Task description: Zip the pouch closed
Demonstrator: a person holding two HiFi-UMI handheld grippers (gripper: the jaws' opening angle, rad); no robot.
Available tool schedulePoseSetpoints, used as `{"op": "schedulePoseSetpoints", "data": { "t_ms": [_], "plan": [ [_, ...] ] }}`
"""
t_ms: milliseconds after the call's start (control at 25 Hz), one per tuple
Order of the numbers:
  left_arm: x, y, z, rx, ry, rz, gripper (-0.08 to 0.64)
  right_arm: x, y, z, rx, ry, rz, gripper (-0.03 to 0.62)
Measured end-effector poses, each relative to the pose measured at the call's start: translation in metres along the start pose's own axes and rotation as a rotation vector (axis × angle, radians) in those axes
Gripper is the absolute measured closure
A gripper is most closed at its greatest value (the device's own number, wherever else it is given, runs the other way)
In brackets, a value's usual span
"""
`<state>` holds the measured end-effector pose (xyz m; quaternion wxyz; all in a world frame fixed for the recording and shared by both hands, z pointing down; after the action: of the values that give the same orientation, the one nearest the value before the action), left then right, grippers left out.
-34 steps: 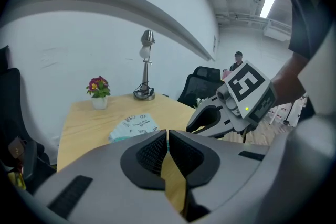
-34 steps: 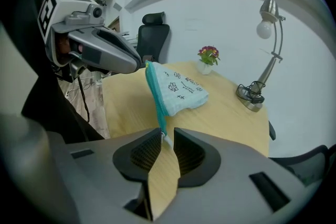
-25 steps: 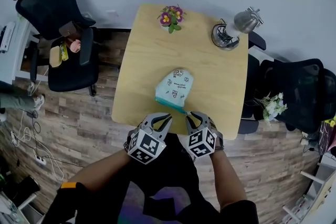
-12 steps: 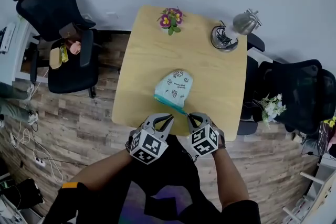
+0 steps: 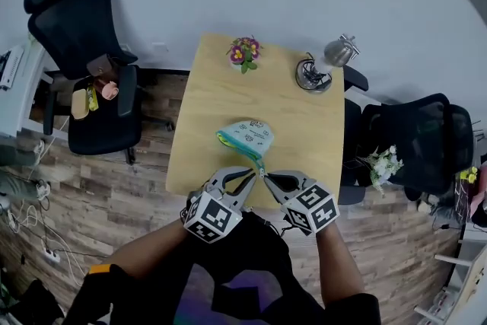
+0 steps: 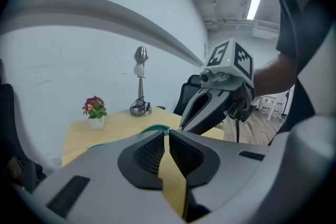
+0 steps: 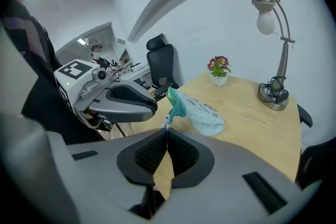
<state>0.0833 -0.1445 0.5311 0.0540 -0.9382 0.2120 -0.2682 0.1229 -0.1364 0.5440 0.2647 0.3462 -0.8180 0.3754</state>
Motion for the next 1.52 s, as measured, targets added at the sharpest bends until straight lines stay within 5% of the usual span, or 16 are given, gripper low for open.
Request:
{"op": "schedulePoseSetpoints", "data": {
  "t_ms": [400, 800, 1520],
  "plan": [
    [-0.008, 0.002, 0.005, 0.166, -0.005, -0.052, 0.464, -0.002, 0.019, 0.021, -0.083, -0.05, 0.025, 0.572],
    [-0.006, 0.005, 0.004, 0.312, 0.034, -0.064, 0.459, 0.0, 0.028, 0.024, -0.178, -0.035, 0.035, 0.572],
    [-0.014, 0.011, 0.016, 0.277, -0.03, -0.038, 0.515, -0.003, 0.028, 0.023, -0.208, -0.013, 0.015, 0.572]
  ]
}}
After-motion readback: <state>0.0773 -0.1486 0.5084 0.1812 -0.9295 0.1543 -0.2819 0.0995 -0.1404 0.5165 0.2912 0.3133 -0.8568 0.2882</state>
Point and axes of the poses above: the fingertips, and each gripper's own axes: x forward along the fingers, y to its left, z out of its top, the point moved 1 cm from there along -x, backward along the fingers, and after that the axes turned 15 degrees about x, right-handed, at the moved point
